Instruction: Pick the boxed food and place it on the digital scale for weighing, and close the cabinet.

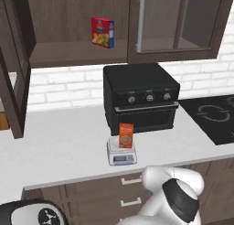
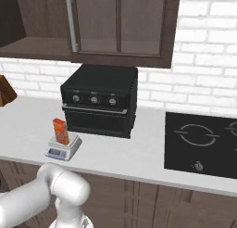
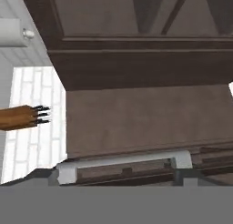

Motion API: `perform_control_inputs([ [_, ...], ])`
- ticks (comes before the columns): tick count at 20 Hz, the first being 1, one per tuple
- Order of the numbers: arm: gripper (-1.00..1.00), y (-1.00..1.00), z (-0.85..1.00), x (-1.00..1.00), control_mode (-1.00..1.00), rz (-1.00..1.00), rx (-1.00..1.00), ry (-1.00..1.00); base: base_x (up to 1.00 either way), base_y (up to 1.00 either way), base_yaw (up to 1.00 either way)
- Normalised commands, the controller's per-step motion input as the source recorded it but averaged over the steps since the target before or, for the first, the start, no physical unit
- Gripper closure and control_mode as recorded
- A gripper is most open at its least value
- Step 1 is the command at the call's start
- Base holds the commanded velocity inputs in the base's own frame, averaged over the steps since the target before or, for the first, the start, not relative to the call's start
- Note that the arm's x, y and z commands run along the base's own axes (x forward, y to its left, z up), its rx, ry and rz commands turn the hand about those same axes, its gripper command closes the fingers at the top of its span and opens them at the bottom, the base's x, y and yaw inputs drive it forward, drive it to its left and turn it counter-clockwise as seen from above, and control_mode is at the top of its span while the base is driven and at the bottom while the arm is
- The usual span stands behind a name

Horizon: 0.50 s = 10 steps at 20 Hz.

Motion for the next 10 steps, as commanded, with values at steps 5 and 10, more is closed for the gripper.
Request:
perform_control_inputs([
  [5, -1.0, 0.0, -0.81, 0.76, -1.0, -0.23, 0.05, 0.0, 0.0, 0.0, 0.0],
  [10, -1.0, 0.04, -0.38, 0.88, -1.0, -0.08, 0.0, -0.04, 0.0, 0.0, 0.0],
])
